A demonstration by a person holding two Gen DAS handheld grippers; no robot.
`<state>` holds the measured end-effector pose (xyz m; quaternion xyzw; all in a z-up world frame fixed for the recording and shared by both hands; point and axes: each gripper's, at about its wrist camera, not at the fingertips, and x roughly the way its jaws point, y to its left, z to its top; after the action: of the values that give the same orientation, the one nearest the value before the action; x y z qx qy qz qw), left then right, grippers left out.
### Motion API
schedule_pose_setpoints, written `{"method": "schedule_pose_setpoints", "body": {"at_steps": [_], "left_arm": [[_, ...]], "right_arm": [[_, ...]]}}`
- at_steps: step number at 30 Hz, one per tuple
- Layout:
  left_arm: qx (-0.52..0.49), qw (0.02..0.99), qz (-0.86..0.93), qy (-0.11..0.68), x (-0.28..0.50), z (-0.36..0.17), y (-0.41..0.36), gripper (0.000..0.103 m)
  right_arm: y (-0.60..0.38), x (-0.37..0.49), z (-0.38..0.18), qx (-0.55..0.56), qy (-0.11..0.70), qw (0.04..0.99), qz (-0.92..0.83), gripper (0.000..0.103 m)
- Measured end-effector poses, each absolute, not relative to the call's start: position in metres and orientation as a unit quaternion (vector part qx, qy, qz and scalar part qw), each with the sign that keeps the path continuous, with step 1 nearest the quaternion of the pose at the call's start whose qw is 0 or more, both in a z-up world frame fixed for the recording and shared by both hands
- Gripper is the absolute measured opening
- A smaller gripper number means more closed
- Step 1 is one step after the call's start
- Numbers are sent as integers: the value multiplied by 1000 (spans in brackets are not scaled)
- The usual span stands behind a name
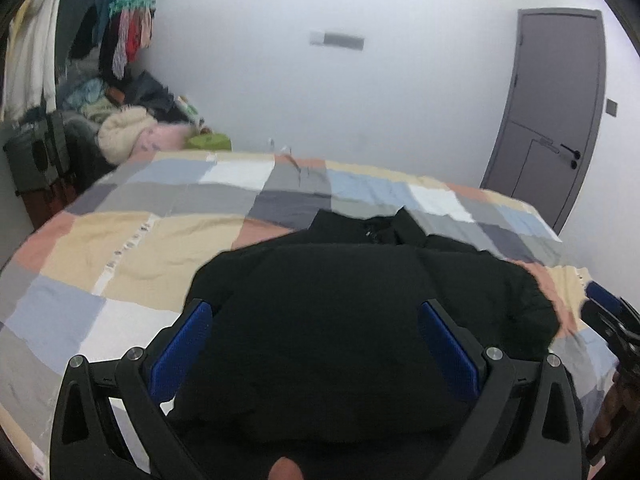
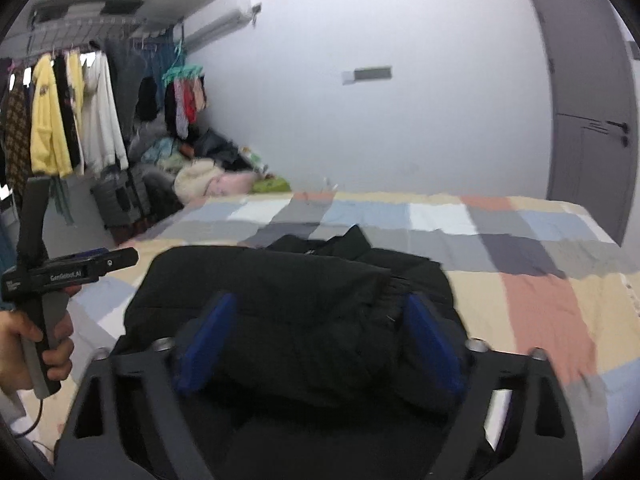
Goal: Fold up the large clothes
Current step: 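Release the sleeve and press the folded jacket flat with both tools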
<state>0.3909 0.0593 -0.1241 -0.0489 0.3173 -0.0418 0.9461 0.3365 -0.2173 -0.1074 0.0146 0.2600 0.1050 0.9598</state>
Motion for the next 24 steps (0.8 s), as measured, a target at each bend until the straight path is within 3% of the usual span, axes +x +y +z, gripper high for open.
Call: {"method": "schedule_pose_setpoints", "body": {"at_steps": [5, 24], "left_arm": [[-22, 937, -29, 347, 429, -170, 60, 103], [22, 937, -29, 346, 482, -237, 48, 103]], "right_arm": [[-205, 388, -149, 14, 312, 945, 95, 65], [-199, 441, -224, -9, 320, 944, 74, 67]]}}
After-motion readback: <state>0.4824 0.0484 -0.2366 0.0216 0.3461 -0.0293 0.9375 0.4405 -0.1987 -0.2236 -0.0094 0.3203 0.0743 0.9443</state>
